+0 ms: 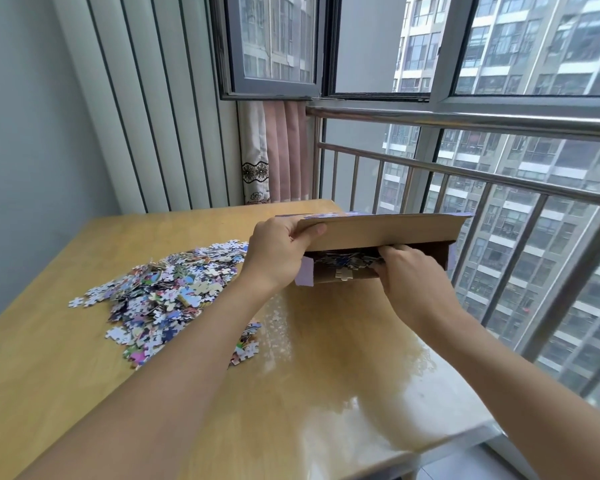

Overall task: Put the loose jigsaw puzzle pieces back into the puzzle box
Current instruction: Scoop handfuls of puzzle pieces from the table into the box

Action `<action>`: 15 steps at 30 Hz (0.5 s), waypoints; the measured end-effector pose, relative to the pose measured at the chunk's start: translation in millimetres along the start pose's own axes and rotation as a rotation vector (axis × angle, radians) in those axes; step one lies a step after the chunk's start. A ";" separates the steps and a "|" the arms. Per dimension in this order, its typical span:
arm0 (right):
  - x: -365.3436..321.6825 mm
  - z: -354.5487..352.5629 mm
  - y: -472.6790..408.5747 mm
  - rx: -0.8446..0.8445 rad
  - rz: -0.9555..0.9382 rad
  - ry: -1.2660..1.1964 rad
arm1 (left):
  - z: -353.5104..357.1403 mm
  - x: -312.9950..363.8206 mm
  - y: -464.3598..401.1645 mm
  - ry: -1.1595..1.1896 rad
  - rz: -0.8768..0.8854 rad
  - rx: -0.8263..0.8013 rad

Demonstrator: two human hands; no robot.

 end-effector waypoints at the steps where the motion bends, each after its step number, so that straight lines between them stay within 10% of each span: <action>1: -6.3 -4.6 2.9 0.017 -0.093 -0.049 | -0.4 0.6 -0.3 -0.004 -0.002 0.005; 5: -34.2 -0.6 17.4 -0.262 -0.377 -0.271 | -0.8 0.3 -0.3 0.004 -0.015 0.005; 15: 8.8 32.8 -15.7 -0.492 -0.210 -0.197 | 3.9 -5.6 4.6 0.008 -0.034 -0.028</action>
Point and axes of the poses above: each hand's wrist, its own y-axis away from the middle knuckle, its own z-axis out of the palm, x = y × z, the point moved 4 cm from there along -y, towards the middle knuckle, and after that the axes turned 5 degrees about -y, right-handed, at the moved point
